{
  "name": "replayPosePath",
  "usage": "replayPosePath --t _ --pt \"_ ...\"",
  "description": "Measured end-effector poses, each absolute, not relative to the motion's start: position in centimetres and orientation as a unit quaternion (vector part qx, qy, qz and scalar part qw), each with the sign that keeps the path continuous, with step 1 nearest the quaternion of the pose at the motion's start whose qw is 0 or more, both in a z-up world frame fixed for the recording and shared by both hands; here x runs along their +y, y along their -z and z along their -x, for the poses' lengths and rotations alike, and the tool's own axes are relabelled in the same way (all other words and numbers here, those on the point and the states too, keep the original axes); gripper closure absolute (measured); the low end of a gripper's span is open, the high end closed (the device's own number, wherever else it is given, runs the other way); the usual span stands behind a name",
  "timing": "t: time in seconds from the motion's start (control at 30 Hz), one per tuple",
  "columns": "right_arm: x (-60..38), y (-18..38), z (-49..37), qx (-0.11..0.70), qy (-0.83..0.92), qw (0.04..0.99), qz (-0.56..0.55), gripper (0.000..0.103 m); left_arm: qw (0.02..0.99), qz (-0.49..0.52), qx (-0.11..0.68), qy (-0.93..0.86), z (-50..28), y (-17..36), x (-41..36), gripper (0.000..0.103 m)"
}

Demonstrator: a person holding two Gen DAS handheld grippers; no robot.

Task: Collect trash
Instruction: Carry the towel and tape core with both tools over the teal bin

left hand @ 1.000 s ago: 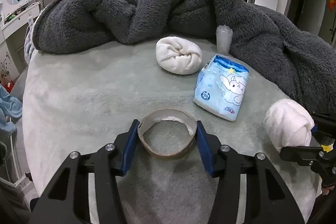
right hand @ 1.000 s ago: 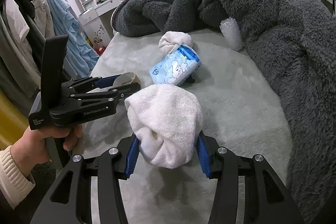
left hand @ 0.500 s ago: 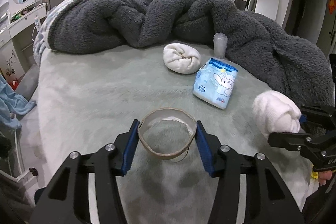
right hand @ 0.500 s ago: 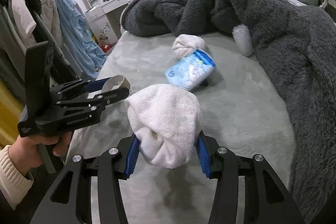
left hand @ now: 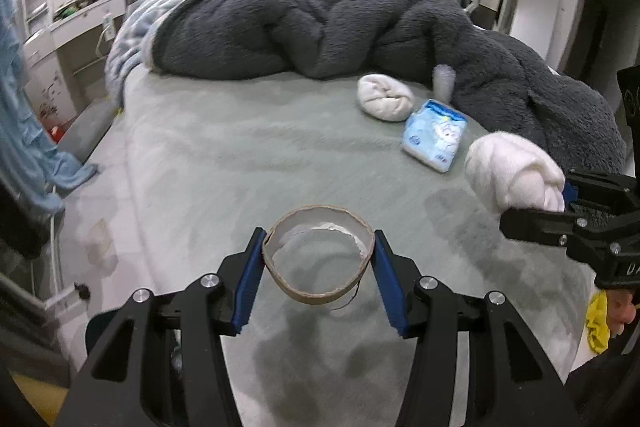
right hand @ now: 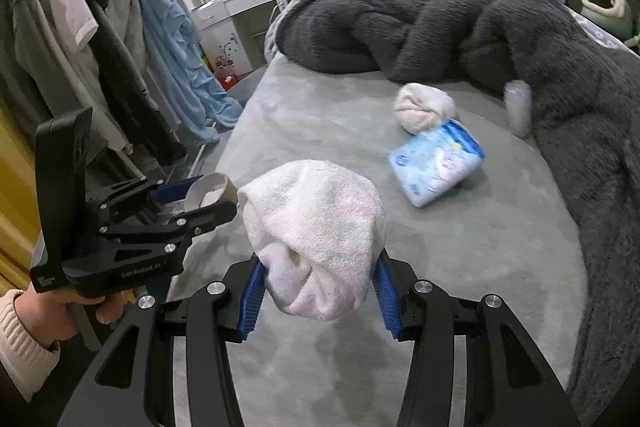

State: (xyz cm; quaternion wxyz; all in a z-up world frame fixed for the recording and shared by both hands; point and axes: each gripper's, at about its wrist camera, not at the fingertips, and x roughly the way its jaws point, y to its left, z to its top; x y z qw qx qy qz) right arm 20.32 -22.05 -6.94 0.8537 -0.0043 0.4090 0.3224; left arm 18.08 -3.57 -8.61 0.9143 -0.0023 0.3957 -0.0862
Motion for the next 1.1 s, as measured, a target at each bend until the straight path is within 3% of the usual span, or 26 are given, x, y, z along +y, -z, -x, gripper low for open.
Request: replayPosePath --t 0.53,1.1 --pt "-16.5 6.0 -20.5 0.411 -0.344 0.844 0.032 0.054 0.913 0.037 0.406 0.027 -15.7 9.3 2.8 0.048" --pt "-10.8 6.2 -20.7 0.420 -0.365 0.829 0.059 0.054 0.881 0.072 0.467 -0.020 -15.6 13.0 8.3 0.048"
